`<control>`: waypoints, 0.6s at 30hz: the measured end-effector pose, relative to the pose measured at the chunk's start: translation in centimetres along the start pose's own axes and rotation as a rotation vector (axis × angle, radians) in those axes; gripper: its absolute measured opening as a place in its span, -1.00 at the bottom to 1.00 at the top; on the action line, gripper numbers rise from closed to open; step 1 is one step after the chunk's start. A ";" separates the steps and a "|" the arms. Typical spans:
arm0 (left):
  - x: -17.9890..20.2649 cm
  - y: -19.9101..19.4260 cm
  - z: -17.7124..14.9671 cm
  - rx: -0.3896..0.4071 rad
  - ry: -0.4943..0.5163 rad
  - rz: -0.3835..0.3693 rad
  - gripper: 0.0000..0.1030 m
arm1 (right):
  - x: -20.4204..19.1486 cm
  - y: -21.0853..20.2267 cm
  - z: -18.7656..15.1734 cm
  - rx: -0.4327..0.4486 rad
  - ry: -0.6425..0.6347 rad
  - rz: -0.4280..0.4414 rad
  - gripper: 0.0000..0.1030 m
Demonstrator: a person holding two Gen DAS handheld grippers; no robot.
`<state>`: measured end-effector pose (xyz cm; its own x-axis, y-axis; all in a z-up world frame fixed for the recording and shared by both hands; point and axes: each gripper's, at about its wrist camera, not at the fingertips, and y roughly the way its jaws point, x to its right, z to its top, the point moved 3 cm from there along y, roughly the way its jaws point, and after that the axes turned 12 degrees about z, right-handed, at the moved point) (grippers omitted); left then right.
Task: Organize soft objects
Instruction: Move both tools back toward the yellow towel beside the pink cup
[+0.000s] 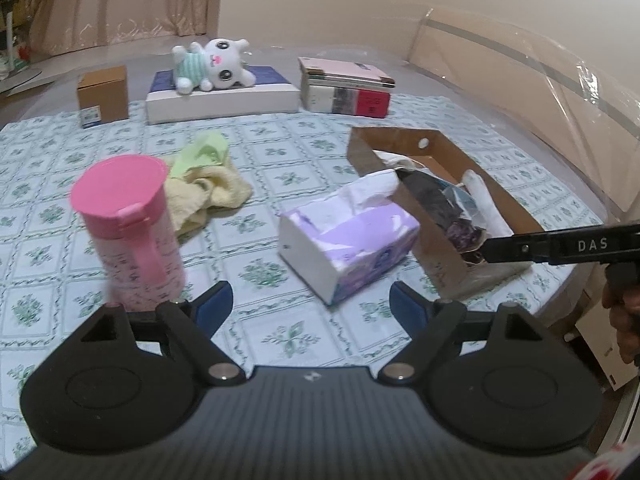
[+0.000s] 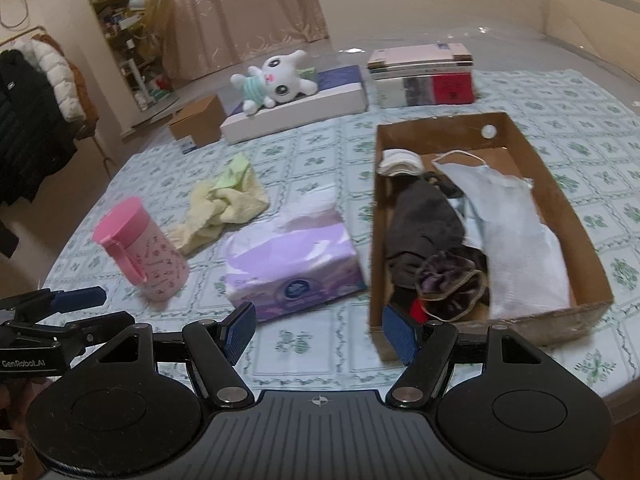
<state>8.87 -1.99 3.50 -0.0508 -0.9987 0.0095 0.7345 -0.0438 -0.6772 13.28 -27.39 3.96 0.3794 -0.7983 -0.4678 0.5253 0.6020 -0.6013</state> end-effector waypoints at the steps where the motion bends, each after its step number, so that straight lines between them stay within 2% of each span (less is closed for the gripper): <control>1: -0.3 0.0 0.0 0.000 -0.004 0.005 0.62 | -0.2 0.2 0.1 -0.002 -0.004 0.003 0.35; 18: -5.6 -0.4 -0.1 0.016 -0.008 0.071 0.62 | -2.3 3.8 1.6 -0.042 -0.062 0.018 0.35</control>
<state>8.81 3.63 3.68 0.0073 -0.9995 -0.0320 0.7465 0.0268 -0.6649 15.67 -23.33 3.80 0.4358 -0.7859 -0.4387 0.4859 0.6157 -0.6203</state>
